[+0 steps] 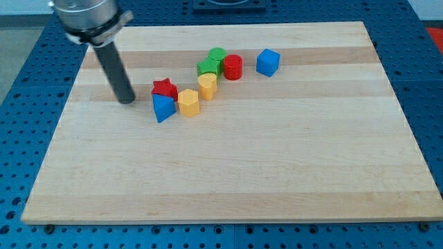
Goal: Move the blue triangle closer to the yellow hexagon
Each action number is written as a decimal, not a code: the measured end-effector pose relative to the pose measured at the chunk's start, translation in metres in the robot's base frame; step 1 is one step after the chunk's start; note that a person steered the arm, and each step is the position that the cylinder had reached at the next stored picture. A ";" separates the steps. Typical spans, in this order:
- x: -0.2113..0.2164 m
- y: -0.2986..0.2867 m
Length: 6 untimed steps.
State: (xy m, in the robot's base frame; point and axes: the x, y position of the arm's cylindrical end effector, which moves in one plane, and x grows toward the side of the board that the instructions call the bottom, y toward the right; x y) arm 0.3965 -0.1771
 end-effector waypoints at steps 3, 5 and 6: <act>-0.041 0.054; 0.000 -0.021; 0.029 0.014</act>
